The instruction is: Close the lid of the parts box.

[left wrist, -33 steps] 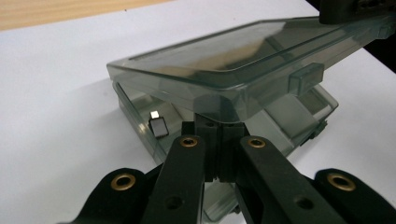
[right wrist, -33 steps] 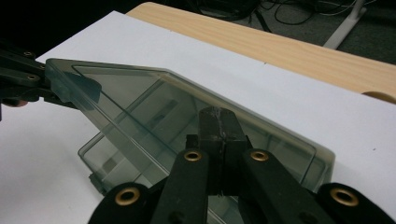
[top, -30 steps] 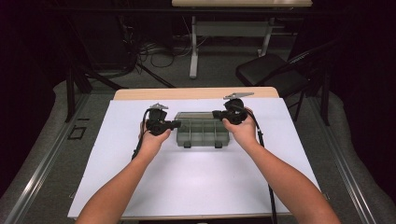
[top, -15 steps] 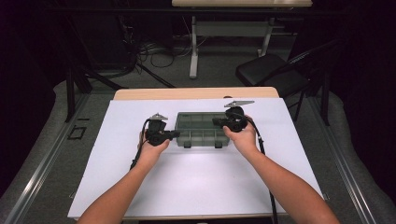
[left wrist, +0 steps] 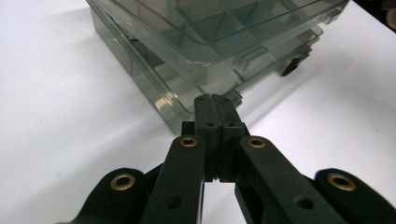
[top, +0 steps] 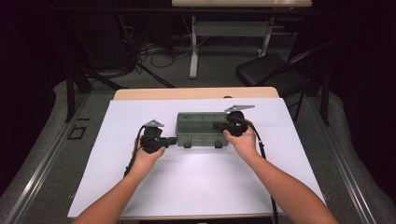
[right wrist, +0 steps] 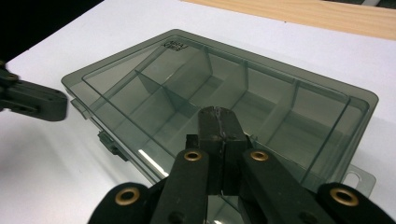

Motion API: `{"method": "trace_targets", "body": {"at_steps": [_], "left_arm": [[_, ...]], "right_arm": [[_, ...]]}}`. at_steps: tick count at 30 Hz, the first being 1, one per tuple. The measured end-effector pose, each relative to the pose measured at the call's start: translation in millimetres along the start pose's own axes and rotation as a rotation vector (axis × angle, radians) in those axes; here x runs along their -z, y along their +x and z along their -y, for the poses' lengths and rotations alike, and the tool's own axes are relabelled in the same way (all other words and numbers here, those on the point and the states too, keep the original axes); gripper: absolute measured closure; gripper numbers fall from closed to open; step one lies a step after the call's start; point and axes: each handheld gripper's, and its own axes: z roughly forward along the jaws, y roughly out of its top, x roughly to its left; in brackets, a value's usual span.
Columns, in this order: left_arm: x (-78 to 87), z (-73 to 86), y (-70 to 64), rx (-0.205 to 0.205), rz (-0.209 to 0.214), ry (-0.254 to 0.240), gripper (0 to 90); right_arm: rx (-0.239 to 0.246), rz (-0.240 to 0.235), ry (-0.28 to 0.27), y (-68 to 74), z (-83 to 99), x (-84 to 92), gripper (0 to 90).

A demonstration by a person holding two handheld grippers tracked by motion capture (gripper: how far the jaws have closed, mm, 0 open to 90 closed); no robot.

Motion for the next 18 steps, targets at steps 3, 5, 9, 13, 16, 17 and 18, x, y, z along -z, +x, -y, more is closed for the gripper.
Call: {"method": "trace_targets", "body": {"at_steps": [3, 5, 9, 13, 16, 17, 18], "left_arm": [[6.3, 0.8, -2.8, -0.006, 0.001, -0.005, 90.0], [8.8, -0.2, -4.0, -0.008, 0.005, -0.011, 90.0], [10.0, -5.2, -4.3, -0.01, 0.005, -0.027, 90.0], [8.1, -11.4, -3.2, -0.006, 0.002, -0.032, 90.0], [5.3, -17.2, -4.8, -0.004, 0.004, -0.04, 90.0], [4.4, -19.4, -5.2, -0.011, 0.004, -0.042, 90.0], [3.2, -21.3, -6.1, -0.011, 0.005, -0.044, 90.0]], "right_arm": [[-0.005, 0.0, 0.01, -1.6, 2.4, -0.8, 90.0], [-0.007, 0.002, 0.012, -2.6, 4.3, -1.8, 90.0], [-0.013, 0.008, 0.02, -4.0, 8.8, -3.7, 90.0], [-0.016, 0.013, 0.034, -4.6, 12.8, -5.4, 90.0], [-0.017, 0.01, 0.027, -4.9, 13.7, -6.1, 90.0], [-0.016, 0.011, 0.028, -4.9, 13.7, -6.0, 90.0], [-0.014, 0.01, 0.026, -4.9, 13.9, -6.2, 90.0]]}}
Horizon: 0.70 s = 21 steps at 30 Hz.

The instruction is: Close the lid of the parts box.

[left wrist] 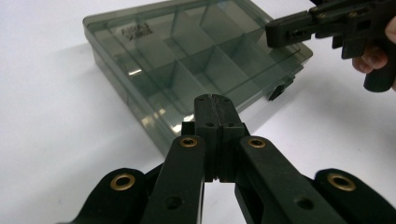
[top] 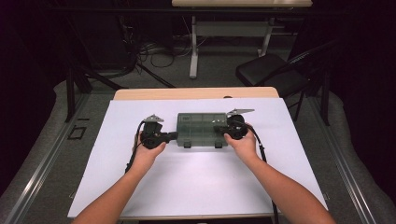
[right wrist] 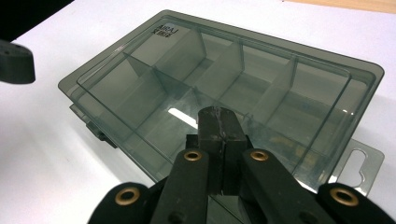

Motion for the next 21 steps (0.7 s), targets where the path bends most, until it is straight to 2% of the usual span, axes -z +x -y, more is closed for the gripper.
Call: {"method": "trace_targets", "body": {"at_steps": [8, 21], "left_arm": [[-11.6, -10.2, -2.7, -0.011, -0.006, 0.014, 90.0], [-25.4, -10.0, 0.6, -0.011, -0.02, 0.05, 90.0]], "right_arm": [[-0.004, -0.001, -0.005, -1.2, 2.2, 1.0, 90.0], [-0.015, -0.007, -0.015, -2.7, 5.1, 0.2, 90.0]]}}
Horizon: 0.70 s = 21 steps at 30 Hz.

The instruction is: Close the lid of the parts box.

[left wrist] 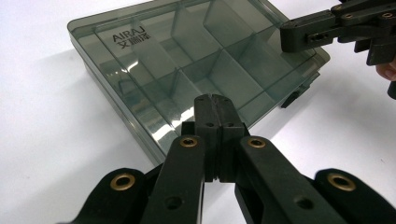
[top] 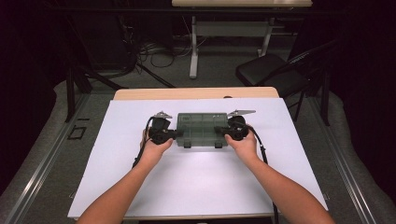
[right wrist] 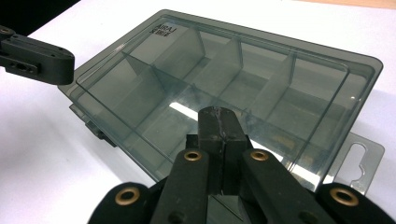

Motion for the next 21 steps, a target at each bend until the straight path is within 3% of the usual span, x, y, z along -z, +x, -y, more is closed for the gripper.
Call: {"method": "trace_targets", "body": {"at_steps": [5, 21], "left_arm": [[-4.2, 1.6, 0.9, -0.011, -0.009, 0.029, 90.0], [-7.1, 5.1, -1.6, -0.014, -0.028, 0.033, 90.0]], "right_arm": [[0.001, 0.0, 0.001, -0.2, 0.4, 0.2, 90.0], [0.015, 0.011, 0.012, 1.9, -0.2, -0.3, 90.0]]}}
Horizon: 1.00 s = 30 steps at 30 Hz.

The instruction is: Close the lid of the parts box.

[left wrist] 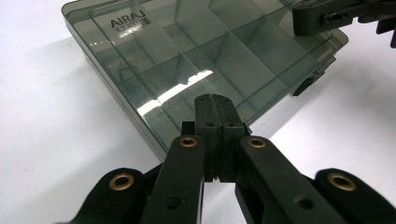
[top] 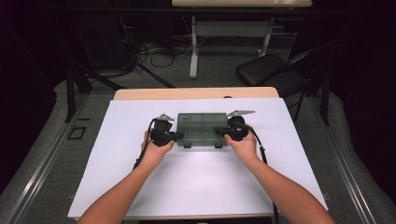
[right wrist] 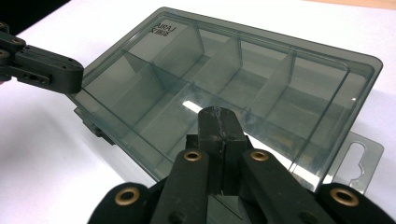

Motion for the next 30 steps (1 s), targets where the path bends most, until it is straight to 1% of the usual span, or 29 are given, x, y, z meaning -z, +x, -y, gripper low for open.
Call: {"method": "trace_targets", "body": {"at_steps": [2, 4, 6, 7, 9, 10, 13, 16, 17, 19, 20, 21, 23, 25, 27, 28, 29, 30], "left_arm": [[0.3, -0.1, -1.1, -0.002, 0.002, 0.002, 89.5], [0.2, 0.3, -3.1, -0.008, -0.003, -0.002, 86.2], [0.7, 0.3, -4.8, -0.016, -0.004, -0.001, 82.2], [0.8, 0.4, -5.6, -0.018, -0.006, -0.004, 80.5], [2.0, 0.1, -5.8, -0.025, -0.001, -0.005, 74.0], [2.3, 0.2, -6.2, -0.022, -0.001, -0.007, 71.4], [3.6, 0.7, -7.3, -0.019, -0.01, -0.013, 62.0], [4.8, 1.4, -8.8, -0.017, 0.002, -0.029, 54.5], [5.2, 2.2, -9.8, -0.02, -0.003, -0.037, 52.1], [6.7, 3.6, -10.6, -0.028, -0.005, -0.037, 48.8], [7.5, 4.3, -10.6, -0.032, -0.005, -0.032, 47.1], [7.3, 5.8, -11.5, -0.021, -0.011, -0.044, 46.2], [9.8, 7.6, -10.2, -0.018, -0.01, -0.042, 44.8], [12.7, 9.7, -9.3, -0.002, -0.018, -0.055, 42.2], [15.9, 11.9, -9.0, 0.005, -0.033, -0.067, 41.0], [17.5, 13.0, -9.0, 0.009, -0.031, -0.069, 39.9], [19.2, 14.1, -8.6, 0.003, -0.029, -0.07, 39.2], [20.7, 15.4, -8.8, -0.001, -0.038, -0.069, 38.8]], "right_arm": [[0.012, 0.008, 0.002, 1.7, -1.0, 0.4, 90.0], [0.021, 0.008, -0.006, 3.2, -2.5, 1.5, 90.0], [0.03, 0.015, -0.012, 4.6, -4.3, 2.7, 86.6], [0.025, 0.01, -0.014, 5.5, -5.2, 3.5, 85.1], [0.031, 0.014, -0.024, 6.1, -6.5, 5.6, 79.9], [0.029, 0.012, -0.03, 6.4, -6.9, 6.2, 76.3], [0.023, 0.023, -0.029, 7.2, -7.7, 8.6, 67.1], [0.031, 0.028, -0.008, 9.6, -8.3, 11.1, 58.3], [0.036, 0.032, -0.003, 10.7, -8.4, 12.0, 55.0], [0.056, 0.052, -0.006, 12.6, -8.3, 14.0, 50.2], [0.06, 0.052, -0.004, 12.9, -8.4, 15.0, 47.4], [0.06, 0.052, 0.001, 13.4, -8.4, 15.9, 46.6], [0.048, 0.051, -0.001, 14.5, -7.6, 18.2, 45.0], [0.041, 0.059, -0.006, 15.5, -5.7, 20.6, 41.0], [0.045, 0.064, -0.001, 16.9, -3.3, 23.0, 40.0], [0.049, 0.063, 0.001, 18.0, -2.0, 24.6, 37.9], [0.053, 0.07, -0.001, 19.3, -0.4, 25.7, 35.2], [0.059, 0.077, 0.0, 20.5, 1.2, 27.1, 33.2]]}}
